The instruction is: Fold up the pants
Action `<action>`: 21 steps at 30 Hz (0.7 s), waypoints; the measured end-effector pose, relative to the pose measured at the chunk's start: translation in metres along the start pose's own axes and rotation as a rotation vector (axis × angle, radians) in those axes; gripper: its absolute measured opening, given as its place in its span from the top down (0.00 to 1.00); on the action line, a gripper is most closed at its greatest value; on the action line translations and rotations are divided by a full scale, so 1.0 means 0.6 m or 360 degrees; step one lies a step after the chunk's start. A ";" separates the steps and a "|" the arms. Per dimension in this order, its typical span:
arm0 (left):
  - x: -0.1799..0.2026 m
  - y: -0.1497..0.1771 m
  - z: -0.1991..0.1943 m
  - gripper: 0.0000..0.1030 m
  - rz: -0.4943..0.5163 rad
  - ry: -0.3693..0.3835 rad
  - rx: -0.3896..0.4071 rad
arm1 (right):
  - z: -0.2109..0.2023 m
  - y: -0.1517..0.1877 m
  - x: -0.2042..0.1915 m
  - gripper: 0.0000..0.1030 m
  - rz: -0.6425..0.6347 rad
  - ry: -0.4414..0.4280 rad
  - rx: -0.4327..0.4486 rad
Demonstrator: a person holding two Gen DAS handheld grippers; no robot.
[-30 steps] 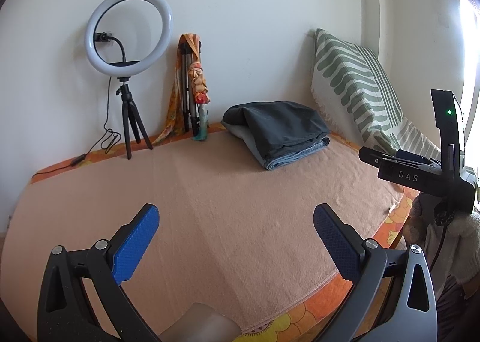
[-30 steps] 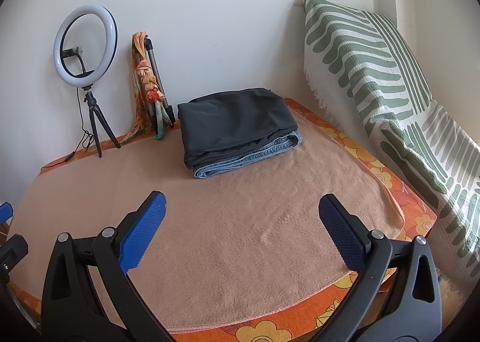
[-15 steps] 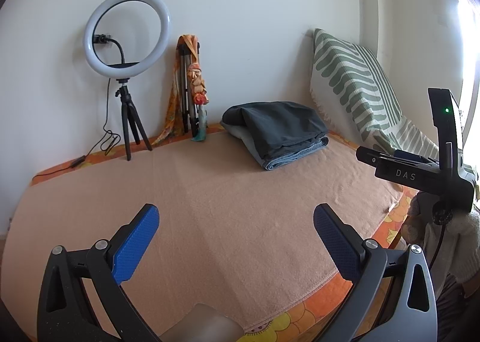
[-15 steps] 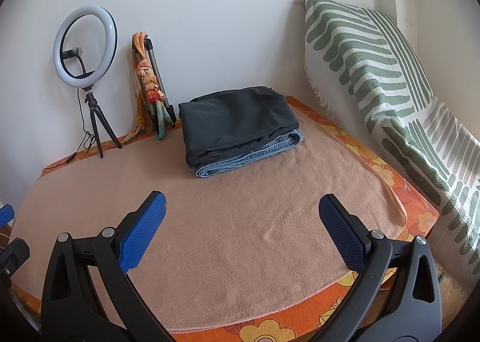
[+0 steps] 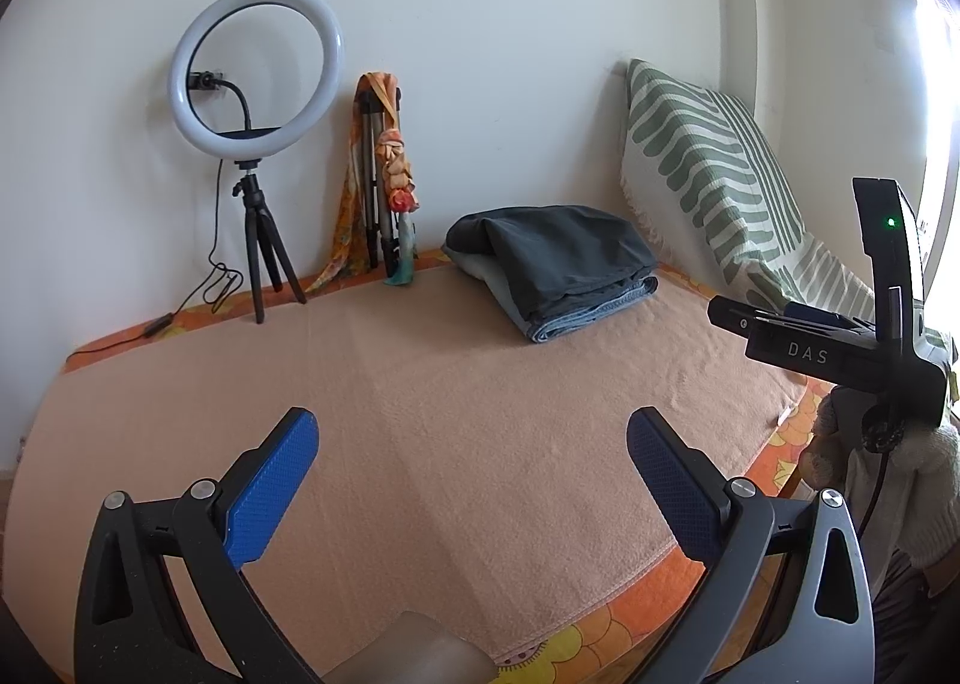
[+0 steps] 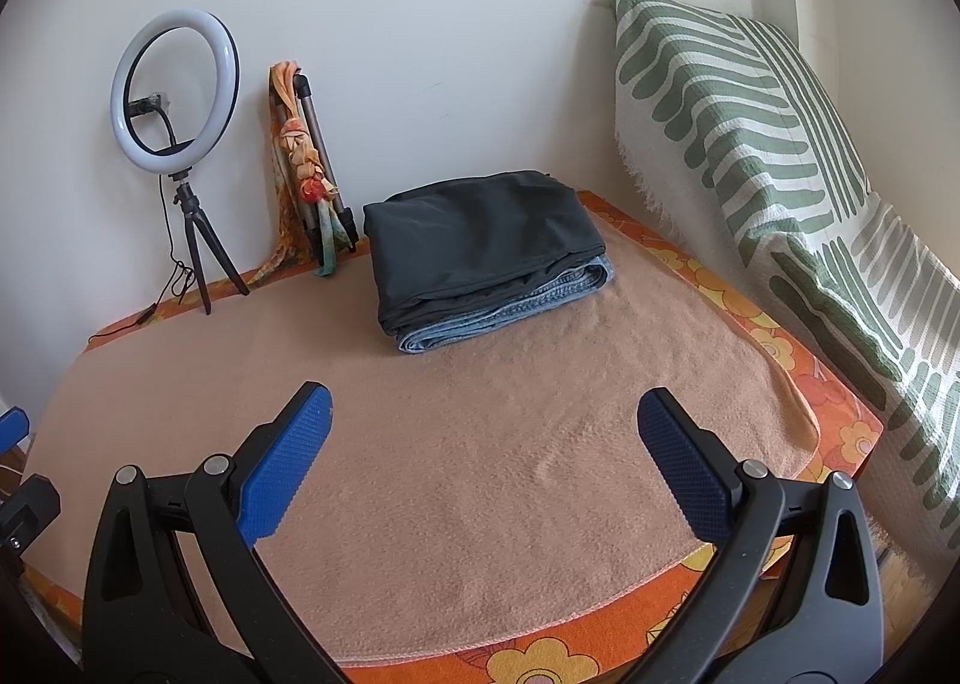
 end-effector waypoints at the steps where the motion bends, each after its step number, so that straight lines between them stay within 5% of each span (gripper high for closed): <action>1: 0.000 -0.001 0.000 0.01 -0.0001 -0.0001 0.0001 | 0.000 0.000 -0.001 0.00 0.0001 -0.0002 -0.0001; 21: -0.006 -0.004 -0.006 0.01 -0.0021 -0.0003 0.0030 | -0.001 0.001 -0.006 0.00 0.0002 0.0000 -0.0005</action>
Point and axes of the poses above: each gripper's, at about its wrist camera, not at the fingertips, and z roughly the way its jaws point, x to its right, y to its underside, the point moved 6 cm from there along z, roughly the way its jaws point, and after that the axes turned 8 degrees about -z, right-handed, at the moved point
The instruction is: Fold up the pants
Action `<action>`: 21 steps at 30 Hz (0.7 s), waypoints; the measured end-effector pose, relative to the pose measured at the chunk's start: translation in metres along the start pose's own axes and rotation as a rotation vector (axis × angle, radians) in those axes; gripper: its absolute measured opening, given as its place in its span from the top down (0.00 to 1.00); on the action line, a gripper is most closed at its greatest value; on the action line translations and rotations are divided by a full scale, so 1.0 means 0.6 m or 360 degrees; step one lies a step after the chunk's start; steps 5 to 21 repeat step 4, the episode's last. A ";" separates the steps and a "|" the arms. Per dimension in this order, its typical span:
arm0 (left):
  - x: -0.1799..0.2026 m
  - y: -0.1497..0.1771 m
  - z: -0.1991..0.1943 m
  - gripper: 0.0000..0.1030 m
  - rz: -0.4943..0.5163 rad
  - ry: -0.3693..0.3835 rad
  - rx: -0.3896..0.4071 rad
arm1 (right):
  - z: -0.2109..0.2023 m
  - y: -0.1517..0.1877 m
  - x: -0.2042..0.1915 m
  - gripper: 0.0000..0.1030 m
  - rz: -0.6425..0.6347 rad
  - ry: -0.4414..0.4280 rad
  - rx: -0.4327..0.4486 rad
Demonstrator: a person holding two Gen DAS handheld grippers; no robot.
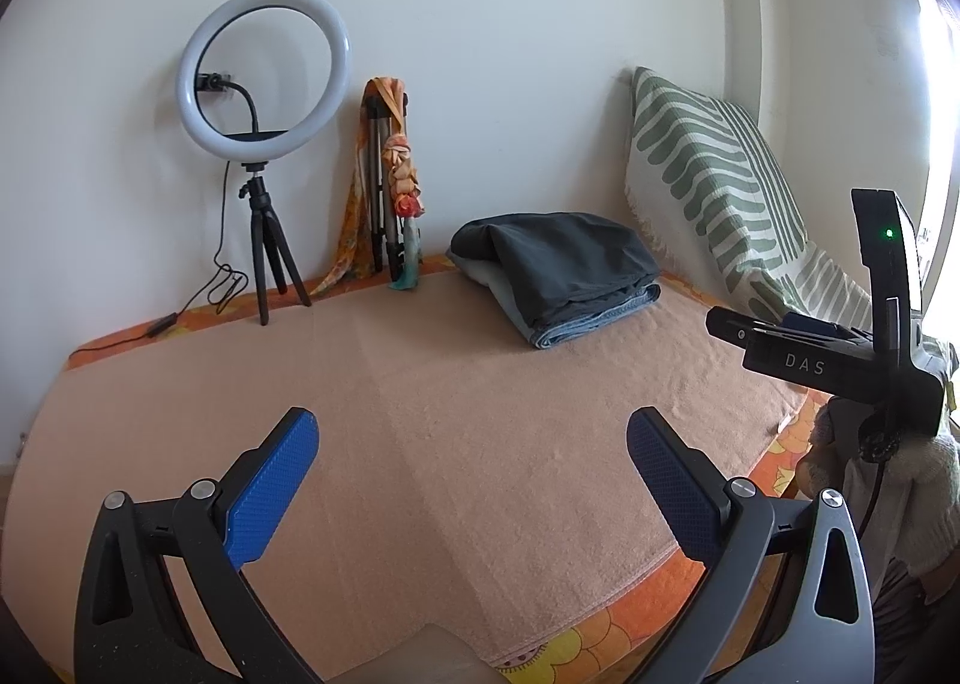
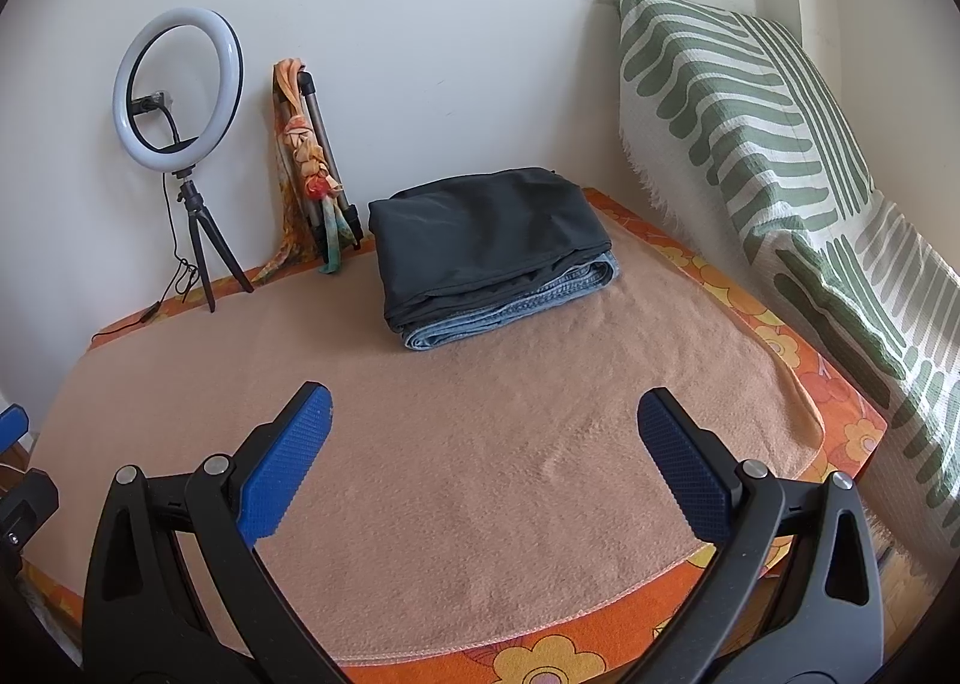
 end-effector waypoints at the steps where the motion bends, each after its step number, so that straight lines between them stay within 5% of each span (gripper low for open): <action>1: 0.000 -0.001 -0.001 0.01 0.0004 -0.0003 0.0005 | 0.000 0.000 0.001 0.00 0.0002 -0.0001 0.0000; 21: 0.000 -0.001 -0.001 0.01 0.0001 -0.0001 0.0004 | 0.000 0.001 -0.005 0.00 0.0005 -0.0002 -0.0001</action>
Point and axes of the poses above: each gripper's, at about its wrist camera, not at the fingertips, and z roughly the way its jaws point, x to its right, y to its underside, the point moved 6 cm from there along z, roughly the way its jaws point, and after that the axes turned 8 degrees about -z, right-handed, at the moved point
